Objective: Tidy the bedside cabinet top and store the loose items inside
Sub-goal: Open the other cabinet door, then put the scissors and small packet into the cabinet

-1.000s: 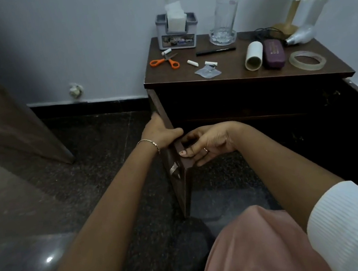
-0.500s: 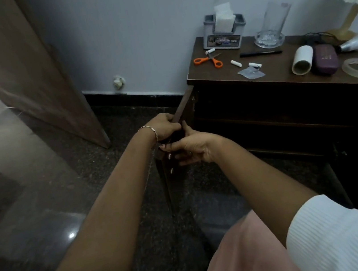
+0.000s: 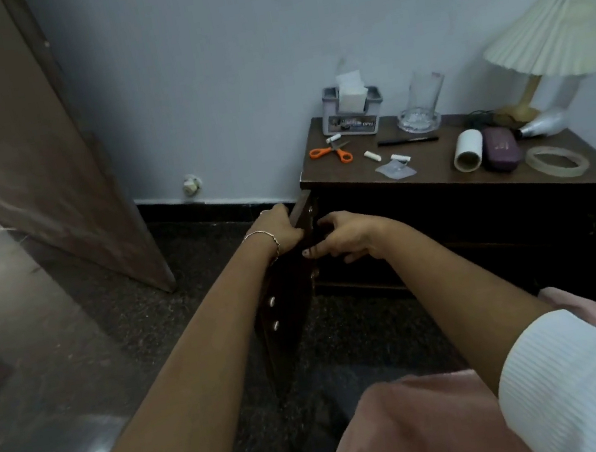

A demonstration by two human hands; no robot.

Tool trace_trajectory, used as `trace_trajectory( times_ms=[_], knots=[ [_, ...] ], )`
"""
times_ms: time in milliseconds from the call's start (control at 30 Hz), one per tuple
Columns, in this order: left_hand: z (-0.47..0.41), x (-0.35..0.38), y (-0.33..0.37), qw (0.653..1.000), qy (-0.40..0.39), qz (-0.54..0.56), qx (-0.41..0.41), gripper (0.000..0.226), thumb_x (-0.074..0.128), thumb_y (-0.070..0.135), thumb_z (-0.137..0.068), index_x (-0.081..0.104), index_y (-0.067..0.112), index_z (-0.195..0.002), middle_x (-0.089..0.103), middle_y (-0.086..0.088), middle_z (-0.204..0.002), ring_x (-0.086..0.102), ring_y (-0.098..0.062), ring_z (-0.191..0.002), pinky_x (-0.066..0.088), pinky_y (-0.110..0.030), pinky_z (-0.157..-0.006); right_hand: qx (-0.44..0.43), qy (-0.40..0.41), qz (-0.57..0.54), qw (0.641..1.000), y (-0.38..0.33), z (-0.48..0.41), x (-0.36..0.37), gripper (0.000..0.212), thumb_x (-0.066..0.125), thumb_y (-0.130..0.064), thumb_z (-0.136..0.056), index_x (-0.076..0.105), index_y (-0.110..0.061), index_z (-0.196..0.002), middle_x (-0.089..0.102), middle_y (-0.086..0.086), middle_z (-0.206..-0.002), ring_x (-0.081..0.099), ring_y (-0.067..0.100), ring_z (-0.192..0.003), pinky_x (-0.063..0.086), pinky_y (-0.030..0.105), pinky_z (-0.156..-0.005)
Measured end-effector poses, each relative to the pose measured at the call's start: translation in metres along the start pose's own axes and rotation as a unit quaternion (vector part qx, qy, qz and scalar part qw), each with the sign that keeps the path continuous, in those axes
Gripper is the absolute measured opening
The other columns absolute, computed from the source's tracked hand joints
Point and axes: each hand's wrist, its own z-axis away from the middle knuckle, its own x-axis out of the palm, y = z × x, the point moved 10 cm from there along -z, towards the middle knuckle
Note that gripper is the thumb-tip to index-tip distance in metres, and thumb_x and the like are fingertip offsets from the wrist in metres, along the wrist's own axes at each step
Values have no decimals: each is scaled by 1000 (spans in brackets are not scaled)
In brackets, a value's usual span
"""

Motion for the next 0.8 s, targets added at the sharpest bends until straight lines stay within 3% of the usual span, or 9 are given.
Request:
trace_trajectory(
  times_ms=[133, 233, 433, 600, 800],
  knots=[
    [-27, -20, 41, 996, 77, 30, 35, 49, 61, 25, -82, 51, 8, -126, 57, -15, -127, 54, -31, -118, 46, -36, -97, -20, 120, 48, 991, -2, -18, -73, 60, 72, -31, -83, 47, -10, -133, 58, 7, -124, 57, 21, -104, 49, 32, -82],
    [-52, -22, 70, 994, 94, 15, 57, 47, 59, 24, -82, 52, 6, -125, 56, -16, -129, 52, -31, -120, 44, -37, -100, -48, 204, 149, 967, -5, -28, -120, 43, 65, -26, -85, 55, -6, -123, 60, 12, -125, 57, 27, -114, 47, 31, -91],
    [-113, -7, 103, 994, 88, -5, 65, 55, 64, 29, -83, 49, 5, -131, 51, -17, -135, 49, -30, -124, 41, -36, -103, -100, 235, 199, 946, -13, -66, -159, 40, 51, -10, -86, 57, -7, -126, 58, 14, -132, 51, 29, -124, 42, 35, -103],
    [-161, 5, 110, 991, 129, -10, 42, 54, 64, 44, -80, 53, 3, -113, 53, -18, -122, 51, -34, -115, 45, -40, -94, -148, 237, 125, 952, -17, -111, -171, 45, 43, 0, -84, 52, -8, -127, 58, 15, -130, 51, 32, -123, 41, 39, -102],
    [-177, 16, 99, 980, 185, -79, -5, 56, 59, 51, -79, 54, 7, -114, 54, -15, -123, 44, -33, -120, 41, -41, -93, -131, 228, 82, 961, -7, -145, -169, 34, 44, -3, -85, 47, -3, -119, 59, 21, -122, 54, 38, -114, 44, 42, -96]
  ],
)
